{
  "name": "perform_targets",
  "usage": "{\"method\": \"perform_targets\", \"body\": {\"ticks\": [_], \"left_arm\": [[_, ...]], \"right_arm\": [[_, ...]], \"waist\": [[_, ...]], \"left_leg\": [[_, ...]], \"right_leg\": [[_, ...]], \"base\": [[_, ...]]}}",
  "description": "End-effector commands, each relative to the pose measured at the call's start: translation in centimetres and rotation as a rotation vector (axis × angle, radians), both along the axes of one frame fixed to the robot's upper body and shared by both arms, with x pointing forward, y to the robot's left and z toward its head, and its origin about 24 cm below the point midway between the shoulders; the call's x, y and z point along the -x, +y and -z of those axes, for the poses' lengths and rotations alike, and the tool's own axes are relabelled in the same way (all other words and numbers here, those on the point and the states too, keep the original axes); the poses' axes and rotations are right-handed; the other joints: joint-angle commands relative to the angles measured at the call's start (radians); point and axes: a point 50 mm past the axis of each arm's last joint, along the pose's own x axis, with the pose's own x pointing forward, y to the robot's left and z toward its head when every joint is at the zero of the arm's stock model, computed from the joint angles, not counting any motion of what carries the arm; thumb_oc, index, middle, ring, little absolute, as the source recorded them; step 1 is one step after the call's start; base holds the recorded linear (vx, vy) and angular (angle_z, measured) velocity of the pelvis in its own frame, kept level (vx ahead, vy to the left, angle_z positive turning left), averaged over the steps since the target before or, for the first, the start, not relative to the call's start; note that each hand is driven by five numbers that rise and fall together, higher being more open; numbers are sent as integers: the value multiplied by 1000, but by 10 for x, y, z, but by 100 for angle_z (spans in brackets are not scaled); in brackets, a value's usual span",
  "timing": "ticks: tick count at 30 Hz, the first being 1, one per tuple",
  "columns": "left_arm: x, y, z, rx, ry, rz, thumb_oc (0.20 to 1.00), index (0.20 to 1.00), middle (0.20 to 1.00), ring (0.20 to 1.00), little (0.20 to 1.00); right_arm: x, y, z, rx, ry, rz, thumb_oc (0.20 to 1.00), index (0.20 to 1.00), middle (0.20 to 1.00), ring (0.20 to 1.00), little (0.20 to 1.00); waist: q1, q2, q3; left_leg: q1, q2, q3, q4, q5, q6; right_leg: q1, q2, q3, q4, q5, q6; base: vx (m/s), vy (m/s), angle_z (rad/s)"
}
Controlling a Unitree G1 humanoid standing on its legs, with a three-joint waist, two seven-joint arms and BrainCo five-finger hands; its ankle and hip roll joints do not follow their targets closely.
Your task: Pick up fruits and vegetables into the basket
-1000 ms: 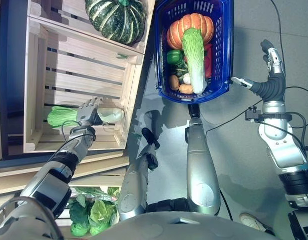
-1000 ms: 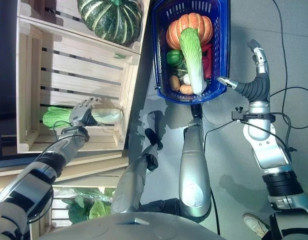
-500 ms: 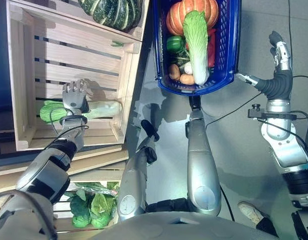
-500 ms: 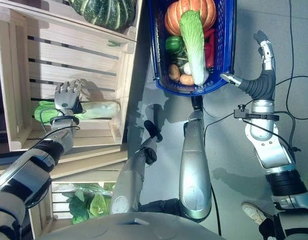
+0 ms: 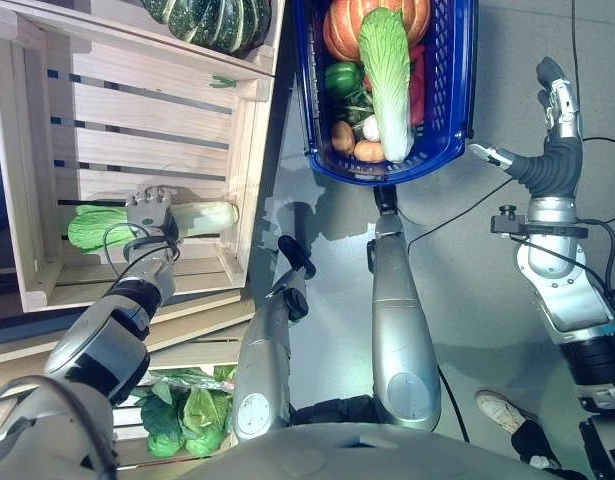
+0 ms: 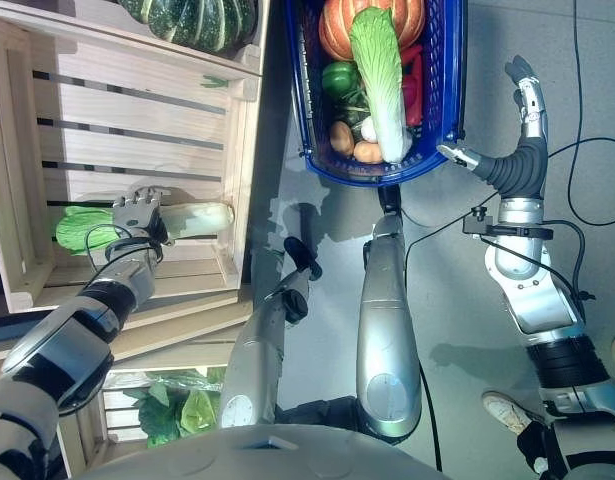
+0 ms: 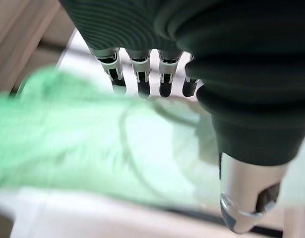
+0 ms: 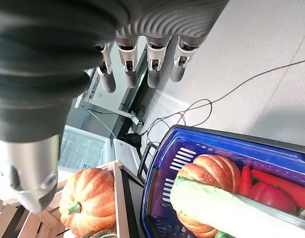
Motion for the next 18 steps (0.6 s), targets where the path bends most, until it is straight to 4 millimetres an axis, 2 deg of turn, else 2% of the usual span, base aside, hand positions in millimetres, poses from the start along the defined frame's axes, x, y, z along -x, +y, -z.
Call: {"method": "perform_targets", "body": {"ticks": [1, 6, 7, 8, 11, 16, 17, 18], "left_arm": [[35, 43, 20, 66, 103, -245, 1000, 1000, 1000, 1000, 1000], [45, 42, 33, 131, 111, -283, 1000, 1000, 1000, 1000, 1000], [49, 38, 41, 167, 118, -296, 1000, 1000, 1000, 1000, 1000], [50, 35, 44, 183, 110, -297, 1000, 1000, 1000, 1000, 1000], [52, 32, 48, 154, 114, -275, 1000, 1000, 1000, 1000, 1000], [46, 29, 36, -128, 54, -141, 1000, 1000, 1000, 1000, 1000], [46, 29, 36, -128, 54, -141, 1000, 1000, 1000, 1000, 1000], [44, 30, 28, -229, 39, -114, 1000, 1000, 1000, 1000, 1000]], "right_arm": [[9, 12, -16, -52, -107, -74, 1000, 1000, 1000, 1000, 1000], [8, 12, -18, -58, -105, -78, 1000, 1000, 1000, 1000, 1000], [8, 12, -18, -61, -102, -78, 1000, 1000, 1000, 1000, 1000], [8, 12, -22, -62, -118, -82, 1000, 1000, 1000, 1000, 1000], [8, 12, -24, -61, -123, -83, 1000, 1000, 1000, 1000, 1000], [6, 12, -34, -59, -158, -84, 1000, 1000, 1000, 1000, 1000], [6, 12, -34, -59, -159, -84, 1000, 1000, 1000, 1000, 1000], [6, 11, -35, -57, -165, -82, 1000, 1000, 1000, 1000, 1000]], "waist": [[-38, -20, -7], [-35, -25, -7], [-33, -24, -7], [-30, -24, -7], [-29, -22, -7], [-23, -20, -7], [-23, -20, -7], [-23, -19, -7]], "left_leg": [[-141, 28, -54, 178, -81, -37], [-135, 30, -58, 175, -78, -38], [-131, 28, -61, 173, -77, -38], [-153, 27, -51, 160, -44, -30], [-151, 27, -52, 159, -43, -30], [-167, 31, -48, 163, -43, -34], [-167, 32, -48, 163, -43, -34], [-156, 34, -56, 177, -73, -42]], "right_leg": [[8, -19, 27, -13, -69, 73], [14, -18, 21, -9, -74, 71], [16, -16, 20, -2, -78, 69], [-10, -17, 18, -8, -51, 61], [-11, -17, 15, -2, -55, 60], [-33, -17, 10, 15, -62, 53], [-34, -17, 10, 15, -62, 53], [-23, -18, 10, 31, -93, 58]], "base": [[0, 0, 0], [0, 0, 0], [-73, -17, 0], [-74, -17, 0], [-26, -5, 0], [-7, 6, 3], [48, 41, 3], [0, 0, 0]]}}
